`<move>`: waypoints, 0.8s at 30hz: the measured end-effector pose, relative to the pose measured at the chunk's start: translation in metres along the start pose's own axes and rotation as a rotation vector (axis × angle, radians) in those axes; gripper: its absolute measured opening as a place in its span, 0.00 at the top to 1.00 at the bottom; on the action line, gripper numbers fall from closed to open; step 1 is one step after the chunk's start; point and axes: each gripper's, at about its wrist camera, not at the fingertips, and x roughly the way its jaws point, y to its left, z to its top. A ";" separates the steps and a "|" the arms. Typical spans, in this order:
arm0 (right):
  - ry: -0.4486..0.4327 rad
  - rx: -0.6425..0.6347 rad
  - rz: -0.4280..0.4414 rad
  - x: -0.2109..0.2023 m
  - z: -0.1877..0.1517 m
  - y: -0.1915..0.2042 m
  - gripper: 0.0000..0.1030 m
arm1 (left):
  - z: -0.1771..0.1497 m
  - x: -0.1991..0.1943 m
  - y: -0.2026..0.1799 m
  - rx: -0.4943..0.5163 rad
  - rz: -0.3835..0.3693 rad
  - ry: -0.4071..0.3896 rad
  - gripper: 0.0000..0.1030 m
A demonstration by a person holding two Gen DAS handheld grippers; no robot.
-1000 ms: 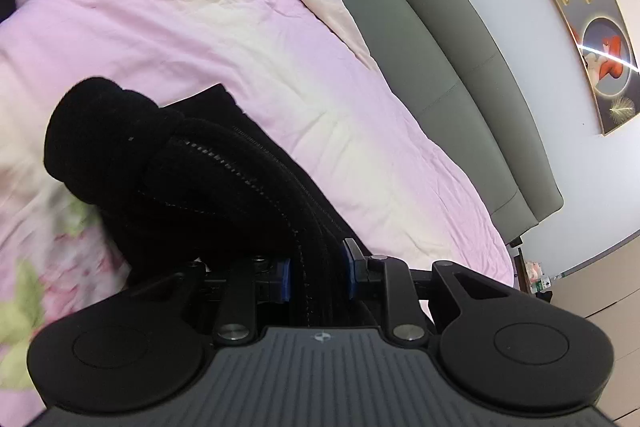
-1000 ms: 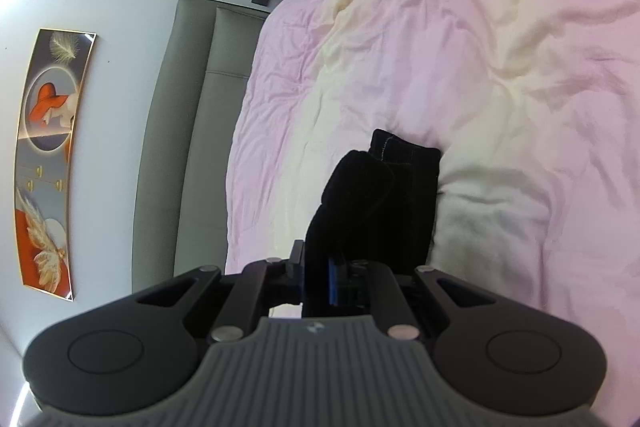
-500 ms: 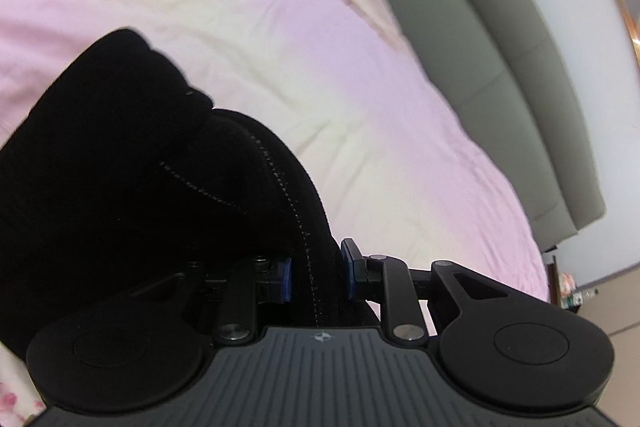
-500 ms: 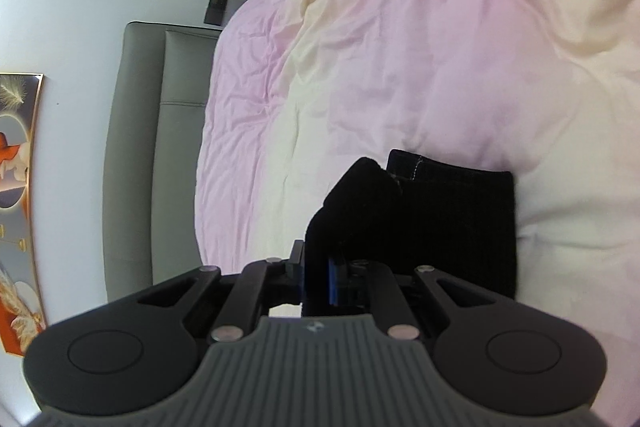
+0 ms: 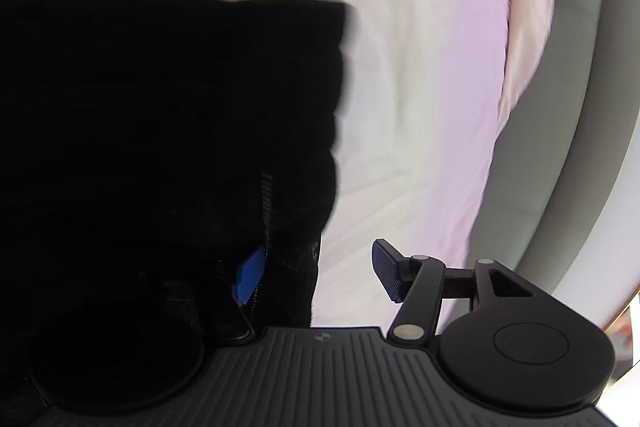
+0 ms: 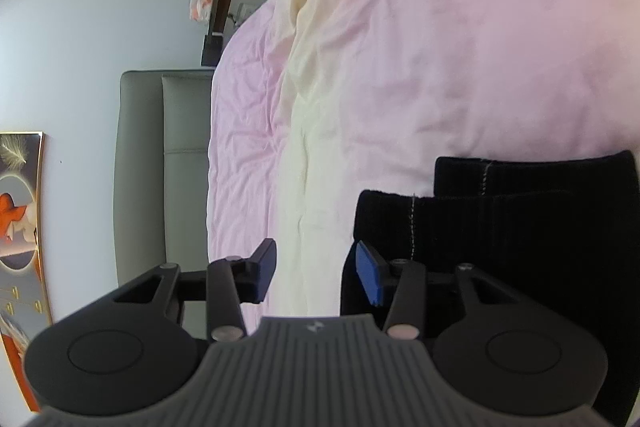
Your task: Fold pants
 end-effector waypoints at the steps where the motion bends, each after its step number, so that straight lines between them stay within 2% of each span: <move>1: -0.030 0.014 0.006 -0.008 -0.002 -0.004 0.59 | -0.001 -0.003 0.009 -0.022 -0.028 -0.010 0.34; 3: -0.082 -0.005 0.048 -0.029 -0.012 -0.007 0.59 | -0.007 -0.009 0.019 -0.004 -0.065 -0.019 0.33; 5: -0.089 -0.112 0.085 -0.048 -0.035 -0.005 0.59 | -0.019 -0.016 0.020 0.067 -0.042 -0.034 0.32; 6: -0.061 -0.177 0.095 -0.052 -0.049 -0.003 0.59 | -0.027 -0.021 0.018 0.112 -0.020 -0.047 0.32; 8: 0.036 -0.293 0.086 -0.049 -0.079 -0.001 0.59 | -0.046 -0.036 0.014 0.204 0.016 -0.093 0.30; 12: 0.317 -0.540 -0.076 -0.017 -0.142 0.019 0.59 | -0.088 -0.067 0.001 0.445 0.059 -0.158 0.20; 13: 0.364 -0.602 -0.104 -0.011 -0.157 0.027 0.59 | -0.102 -0.073 0.000 0.505 0.079 -0.178 0.20; 15: 0.432 -0.672 -0.102 -0.004 -0.180 0.037 0.58 | -0.134 -0.080 0.004 0.630 0.126 -0.215 0.19; 17: 0.539 -0.735 -0.180 0.009 -0.202 0.042 0.60 | -0.164 -0.075 0.013 0.716 0.152 -0.176 0.19; 18: 0.591 -0.755 -0.210 0.017 -0.211 0.042 0.69 | -0.177 -0.070 0.021 0.736 0.145 -0.138 0.19; 19: 0.628 -0.761 -0.217 0.024 -0.217 0.041 0.71 | -0.190 -0.064 0.029 0.758 0.139 -0.098 0.19; 20: 0.646 -0.759 -0.196 0.032 -0.221 0.040 0.71 | -0.204 -0.056 0.036 0.786 0.146 -0.063 0.19; 21: 0.631 -0.750 -0.117 0.037 -0.221 0.039 0.71 | -0.218 -0.046 0.041 0.828 0.160 -0.034 0.19; 23: 0.558 -0.657 0.144 0.039 -0.208 0.033 0.74 | -0.247 -0.025 0.050 0.930 0.197 0.025 0.20; 24: 0.523 -0.614 0.208 0.037 -0.200 0.030 0.73 | -0.262 -0.014 0.057 0.976 0.222 0.068 0.20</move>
